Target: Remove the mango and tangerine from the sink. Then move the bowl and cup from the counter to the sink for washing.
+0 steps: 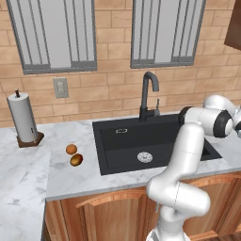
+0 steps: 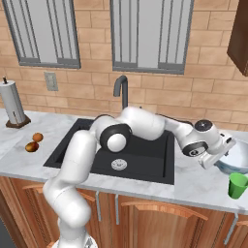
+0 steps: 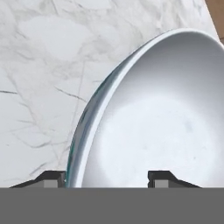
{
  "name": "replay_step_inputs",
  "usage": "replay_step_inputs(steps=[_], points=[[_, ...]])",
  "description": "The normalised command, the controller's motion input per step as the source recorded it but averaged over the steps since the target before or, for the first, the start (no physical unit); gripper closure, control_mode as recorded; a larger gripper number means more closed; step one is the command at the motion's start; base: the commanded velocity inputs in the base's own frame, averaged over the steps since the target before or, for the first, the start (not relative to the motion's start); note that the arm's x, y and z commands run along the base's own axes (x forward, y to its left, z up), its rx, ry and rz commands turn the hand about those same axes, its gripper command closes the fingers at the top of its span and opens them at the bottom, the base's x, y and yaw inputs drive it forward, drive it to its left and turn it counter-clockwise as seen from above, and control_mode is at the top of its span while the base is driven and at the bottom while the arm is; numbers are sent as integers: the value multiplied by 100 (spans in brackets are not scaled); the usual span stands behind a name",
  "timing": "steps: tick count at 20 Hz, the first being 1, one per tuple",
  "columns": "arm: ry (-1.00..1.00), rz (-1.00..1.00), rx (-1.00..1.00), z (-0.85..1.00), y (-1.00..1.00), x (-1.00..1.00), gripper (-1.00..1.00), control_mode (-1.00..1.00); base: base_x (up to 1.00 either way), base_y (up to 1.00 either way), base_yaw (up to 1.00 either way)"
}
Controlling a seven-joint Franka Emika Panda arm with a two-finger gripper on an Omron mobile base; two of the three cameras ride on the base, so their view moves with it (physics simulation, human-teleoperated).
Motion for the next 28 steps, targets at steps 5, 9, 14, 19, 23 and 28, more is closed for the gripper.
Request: replay_step_inputs(steps=[5,9,14,19,23,28], points=[[1,0,2,-6,0,-1,100,-100,0,0,0],[-1,0,2,-2,0,-5,100,-100,0,0,0],[-16,7,0,15,11,-15,100,-100,0,0,0],[-6,13,0,27,18,-10,100,-100,0,0,0],[-2,13,0,23,20,-23,100,-100,0,0,0],[0,18,0,20,31,-23,100,-100,0,0,0]])
